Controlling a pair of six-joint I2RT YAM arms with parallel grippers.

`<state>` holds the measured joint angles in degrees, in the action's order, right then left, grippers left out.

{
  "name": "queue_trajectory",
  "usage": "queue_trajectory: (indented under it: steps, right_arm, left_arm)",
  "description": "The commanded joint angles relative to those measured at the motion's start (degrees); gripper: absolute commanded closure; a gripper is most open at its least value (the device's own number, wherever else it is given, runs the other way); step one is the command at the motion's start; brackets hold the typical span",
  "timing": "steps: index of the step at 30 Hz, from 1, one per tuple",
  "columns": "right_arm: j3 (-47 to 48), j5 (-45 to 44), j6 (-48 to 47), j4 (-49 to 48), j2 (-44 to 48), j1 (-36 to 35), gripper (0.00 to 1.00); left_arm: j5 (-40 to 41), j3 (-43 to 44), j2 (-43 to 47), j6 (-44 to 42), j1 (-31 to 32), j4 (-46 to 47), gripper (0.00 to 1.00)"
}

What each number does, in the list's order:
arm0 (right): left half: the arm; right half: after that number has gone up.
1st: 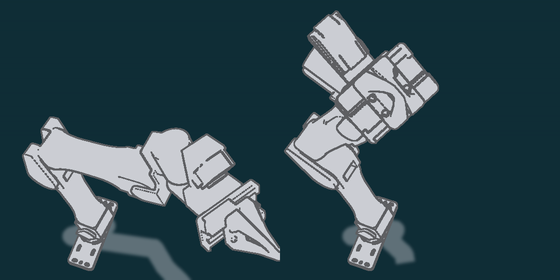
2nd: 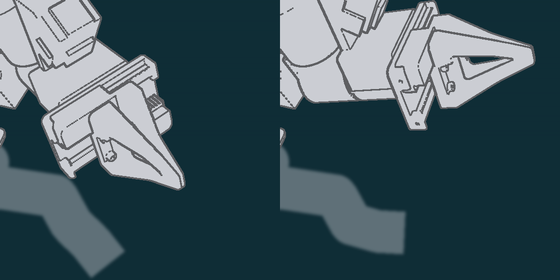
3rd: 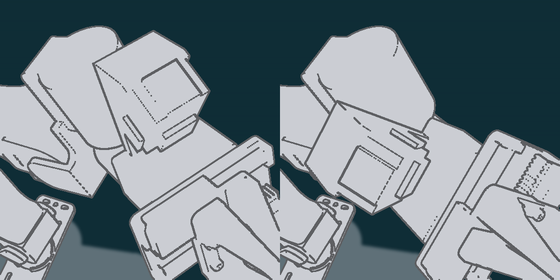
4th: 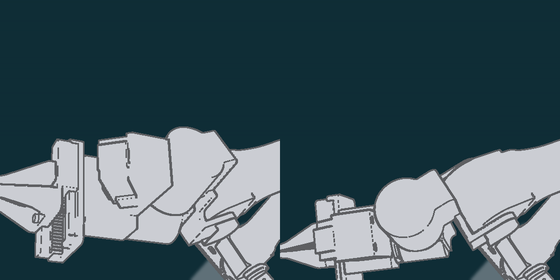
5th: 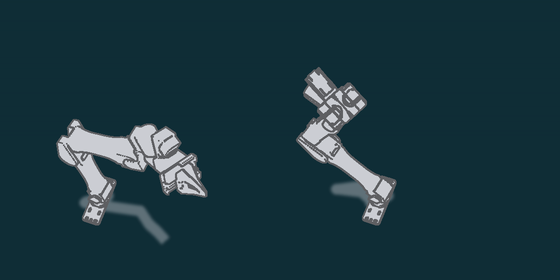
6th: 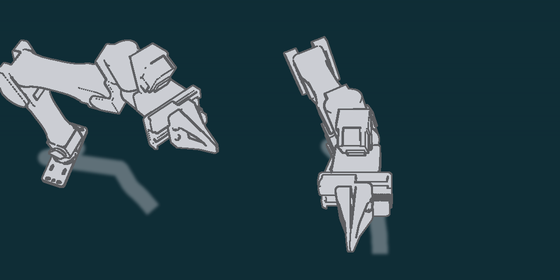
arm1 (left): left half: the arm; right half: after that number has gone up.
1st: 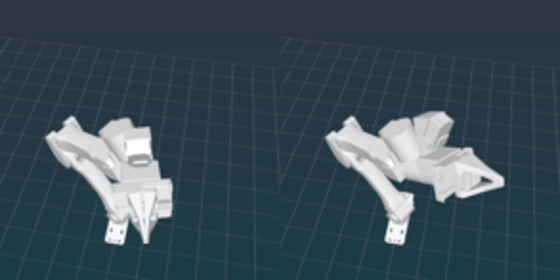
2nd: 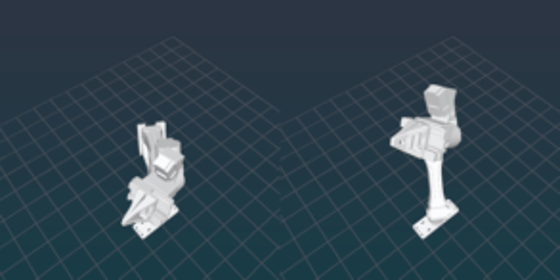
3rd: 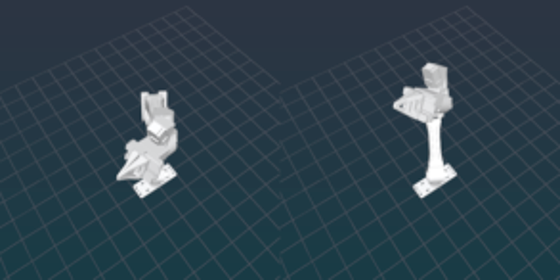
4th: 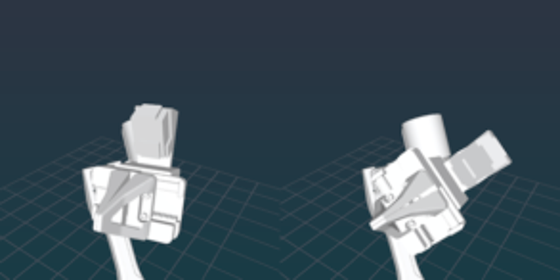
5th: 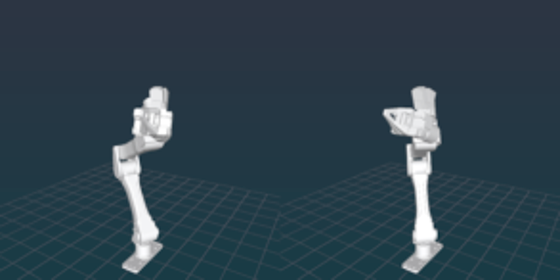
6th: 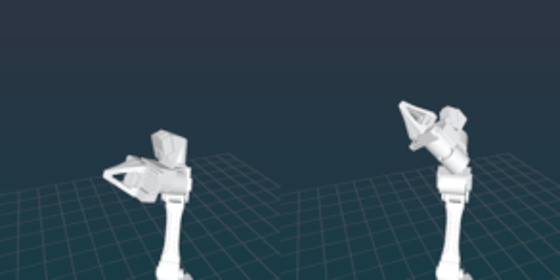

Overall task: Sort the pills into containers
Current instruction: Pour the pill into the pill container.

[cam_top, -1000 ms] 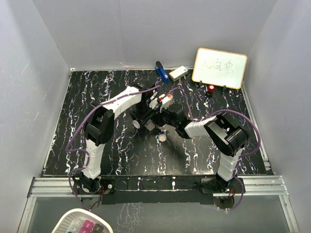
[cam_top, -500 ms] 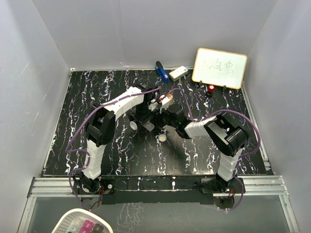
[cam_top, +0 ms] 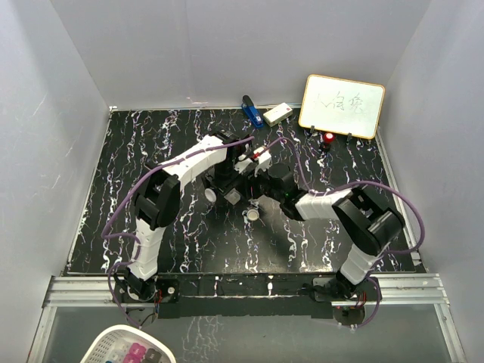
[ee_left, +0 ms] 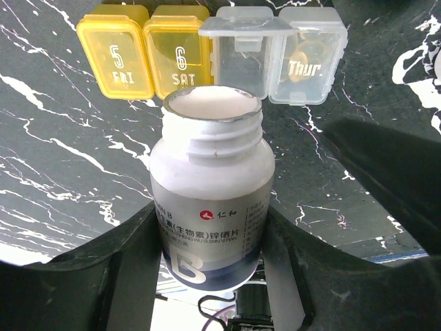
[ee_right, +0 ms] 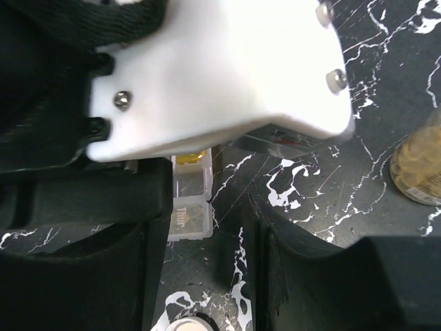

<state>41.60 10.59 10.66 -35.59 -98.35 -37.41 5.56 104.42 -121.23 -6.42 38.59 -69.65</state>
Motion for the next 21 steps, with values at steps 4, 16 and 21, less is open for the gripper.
queue_trajectory:
  steps: [4, 16, 21]
  right_arm:
    - [-2.8, -3.7, 1.1, -2.4, 12.3, -0.3, 0.62]
    - [-4.6, -3.6, 4.4, 5.8, 26.9, -0.3, 0.78]
    - [-3.0, -2.8, 7.0, 7.4, 25.5, -0.3, 0.79]
  left_arm:
    - [-1.7, 0.8, 6.2, -0.6, 1.4, -1.2, 1.00]
    - [-2.8, -12.6, 20.5, -0.8, 0.4, 12.3, 1.00]
    - [-4.8, -20.3, 29.4, -1.7, 0.5, 19.8, 1.00]
